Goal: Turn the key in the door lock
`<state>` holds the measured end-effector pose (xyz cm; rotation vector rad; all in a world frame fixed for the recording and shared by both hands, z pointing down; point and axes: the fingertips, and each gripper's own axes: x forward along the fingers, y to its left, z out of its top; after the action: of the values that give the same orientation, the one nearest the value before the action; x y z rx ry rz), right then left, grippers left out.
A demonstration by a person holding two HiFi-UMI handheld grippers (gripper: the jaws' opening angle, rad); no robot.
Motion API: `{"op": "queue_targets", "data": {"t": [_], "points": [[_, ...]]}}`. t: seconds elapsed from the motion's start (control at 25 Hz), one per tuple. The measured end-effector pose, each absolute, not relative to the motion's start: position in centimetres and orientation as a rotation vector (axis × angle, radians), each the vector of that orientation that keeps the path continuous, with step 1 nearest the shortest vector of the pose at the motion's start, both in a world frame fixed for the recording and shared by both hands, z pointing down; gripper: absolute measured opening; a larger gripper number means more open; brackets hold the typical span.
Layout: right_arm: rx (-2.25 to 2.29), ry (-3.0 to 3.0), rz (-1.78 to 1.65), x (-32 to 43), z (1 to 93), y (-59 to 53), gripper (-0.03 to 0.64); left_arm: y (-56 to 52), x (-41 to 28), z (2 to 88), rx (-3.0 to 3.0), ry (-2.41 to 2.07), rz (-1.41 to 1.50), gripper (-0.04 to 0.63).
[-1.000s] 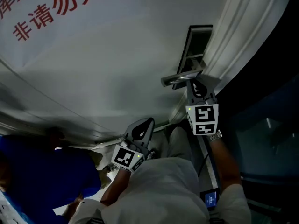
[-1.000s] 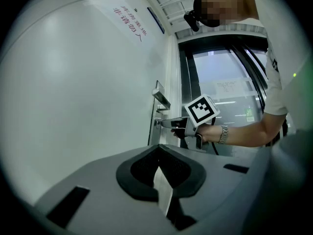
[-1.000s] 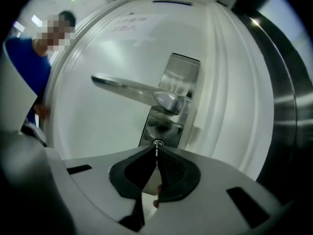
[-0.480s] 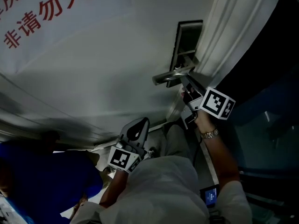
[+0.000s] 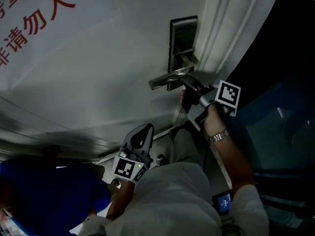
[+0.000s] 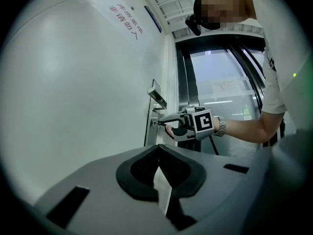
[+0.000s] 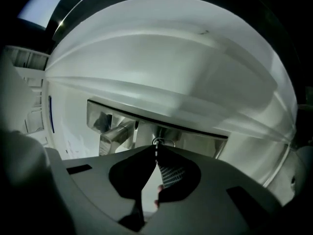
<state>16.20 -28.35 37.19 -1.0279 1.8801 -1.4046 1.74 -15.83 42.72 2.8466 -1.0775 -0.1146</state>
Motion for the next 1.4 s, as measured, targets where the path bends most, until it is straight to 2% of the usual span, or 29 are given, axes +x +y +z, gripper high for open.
{"op": "queue_targets", "data": {"t": [0.24,0.32,0.36,0.6,0.84,0.96,1.08,1.2,1.4], "points": [[-1.195,2.160,-1.147,15.8,36.5,-28.1,0.023,-16.1,1.7,42.5,2.863,-1.078,-0.127,0.003],[-1.326,2.329,-0.995,15.3,36.5,-27.7,0.136,-16.4,1.4,42.3,2.856,-1.098,-0.119,0.003],[-1.420,2.428,-0.885,15.1,36.7,-27.5,0.149,-16.5,1.3,42.3,2.851,-1.103,-0.113,0.003],[-2.050,2.782,0.098,15.6,37.0,-26.7,0.175,-16.6,1.5,42.7,2.857,-1.079,-0.105,0.003],[-2.302,2.815,0.987,14.4,36.2,-26.5,0.175,-16.8,2.3,42.1,2.867,-1.052,-0.138,0.003],[-2.361,2.769,1.312,13.7,36.1,-26.7,0.175,-16.9,2.6,41.7,2.873,-1.046,-0.169,0.003],[-2.390,2.762,1.354,13.6,36.5,-27.2,0.173,-16.9,2.5,42.1,2.874,-1.046,-0.141,0.003],[-2.395,2.753,1.312,13.7,36.4,-27.4,0.115,-16.9,2.2,42.4,2.859,-1.062,-0.120,0.003],[-2.395,2.742,1.233,13.7,36.4,-27.8,0.081,-17.0,2.1,42.3,2.848,-1.073,-0.124,0.003]]}}
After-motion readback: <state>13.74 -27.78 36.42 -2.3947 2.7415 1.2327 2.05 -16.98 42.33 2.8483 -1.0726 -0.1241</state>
